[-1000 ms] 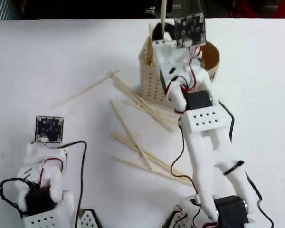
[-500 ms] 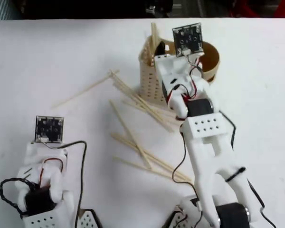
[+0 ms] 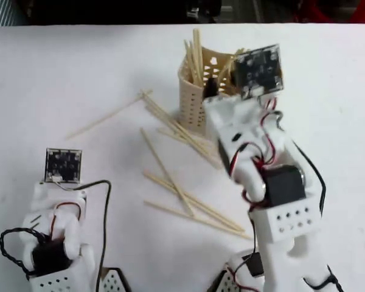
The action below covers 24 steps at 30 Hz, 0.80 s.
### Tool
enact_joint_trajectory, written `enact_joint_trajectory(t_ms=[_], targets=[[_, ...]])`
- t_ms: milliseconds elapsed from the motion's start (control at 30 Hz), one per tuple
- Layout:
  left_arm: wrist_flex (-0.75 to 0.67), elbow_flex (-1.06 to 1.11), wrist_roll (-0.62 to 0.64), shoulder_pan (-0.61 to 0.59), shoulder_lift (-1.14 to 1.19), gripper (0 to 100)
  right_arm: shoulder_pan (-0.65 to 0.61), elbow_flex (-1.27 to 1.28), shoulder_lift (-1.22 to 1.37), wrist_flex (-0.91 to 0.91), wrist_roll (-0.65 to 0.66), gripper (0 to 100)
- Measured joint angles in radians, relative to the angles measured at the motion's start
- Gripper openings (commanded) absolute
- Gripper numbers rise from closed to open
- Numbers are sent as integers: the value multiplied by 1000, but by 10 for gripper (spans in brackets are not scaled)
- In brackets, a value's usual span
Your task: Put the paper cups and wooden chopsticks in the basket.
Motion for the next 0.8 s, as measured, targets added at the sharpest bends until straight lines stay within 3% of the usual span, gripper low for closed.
enact_joint_trajectory(t_ms=[200, 400, 667, 800], targets=[[0, 0, 0, 0, 0, 24, -143, -3, 21, 216, 37, 137], [0, 0, 0, 0, 0, 24, -267, -3, 204, 354, 37, 138], [0, 0, 0, 0, 0, 24, -374, -3, 551, 384, 37, 224], [0, 0, 0, 0, 0, 24, -390, -3, 697, 356, 37, 220]])
